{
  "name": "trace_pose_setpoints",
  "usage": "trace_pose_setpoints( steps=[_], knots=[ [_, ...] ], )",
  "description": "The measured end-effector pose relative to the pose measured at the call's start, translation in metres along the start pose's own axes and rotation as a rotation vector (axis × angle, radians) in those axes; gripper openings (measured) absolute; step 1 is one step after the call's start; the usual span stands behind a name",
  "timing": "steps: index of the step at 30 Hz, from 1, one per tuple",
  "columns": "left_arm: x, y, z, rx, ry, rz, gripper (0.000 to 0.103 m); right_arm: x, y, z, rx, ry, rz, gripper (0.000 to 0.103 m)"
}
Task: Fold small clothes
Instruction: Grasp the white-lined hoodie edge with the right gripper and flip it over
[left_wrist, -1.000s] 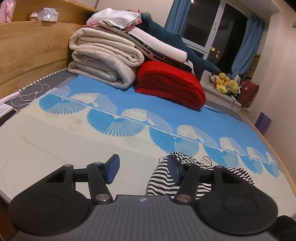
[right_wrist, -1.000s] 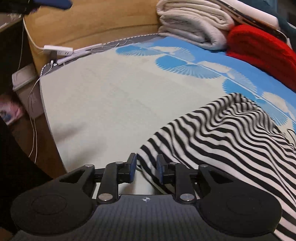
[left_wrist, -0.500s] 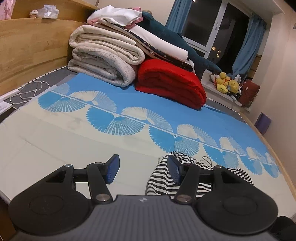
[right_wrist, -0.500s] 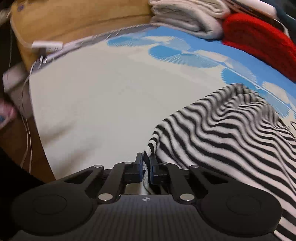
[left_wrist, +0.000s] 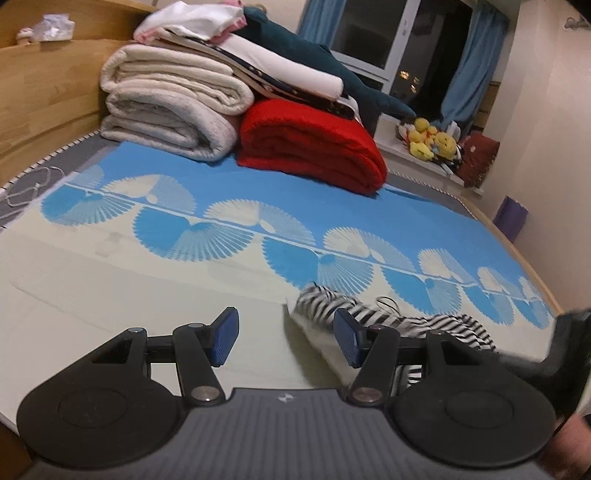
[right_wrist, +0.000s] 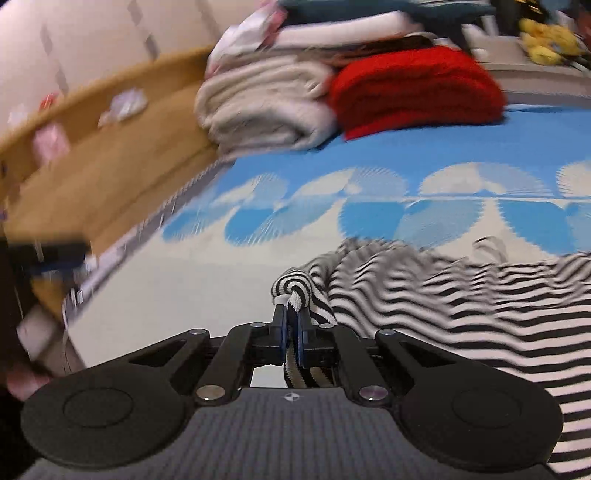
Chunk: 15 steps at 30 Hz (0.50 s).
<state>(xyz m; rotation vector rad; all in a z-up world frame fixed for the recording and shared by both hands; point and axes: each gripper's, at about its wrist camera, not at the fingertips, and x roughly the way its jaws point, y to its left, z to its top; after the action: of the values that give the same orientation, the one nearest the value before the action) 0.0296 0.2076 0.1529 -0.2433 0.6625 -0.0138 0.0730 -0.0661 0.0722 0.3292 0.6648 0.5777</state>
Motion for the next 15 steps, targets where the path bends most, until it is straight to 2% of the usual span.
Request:
trace_pose_setpoints(
  steps=[3, 5, 7, 10, 12, 14, 15],
  knots=[
    [0.008, -0.013, 0.0, 0.0, 0.01, -0.023, 0.062, -0.048, -0.041, 0.024, 0.115, -0.111, -0.028, 0.004],
    [0.013, -0.025, -0.001, 0.001, 0.013, -0.044, 0.062, -0.084, -0.074, 0.032, 0.185, -0.191, -0.075, 0.004],
    [0.019, -0.04, -0.002, 0.015, 0.013, -0.067, 0.062, -0.121, -0.109, 0.031, 0.257, -0.26, -0.13, 0.004],
    [0.028, -0.065, -0.005, 0.048, 0.018, -0.097, 0.062, -0.172, -0.166, 0.011, 0.38, -0.322, -0.252, 0.004],
    [0.035, -0.082, -0.008, 0.082, 0.029, -0.105, 0.062, -0.189, -0.201, -0.011, 0.475, -0.296, -0.355, 0.004],
    [0.042, -0.101, -0.012, 0.134, 0.041, -0.108, 0.062, -0.191, -0.239, -0.037, 0.572, -0.179, -0.485, 0.004],
    [0.046, -0.109, -0.014, 0.161, 0.048, -0.107, 0.062, -0.19, -0.256, -0.048, 0.631, -0.125, -0.519, 0.004]
  ],
)
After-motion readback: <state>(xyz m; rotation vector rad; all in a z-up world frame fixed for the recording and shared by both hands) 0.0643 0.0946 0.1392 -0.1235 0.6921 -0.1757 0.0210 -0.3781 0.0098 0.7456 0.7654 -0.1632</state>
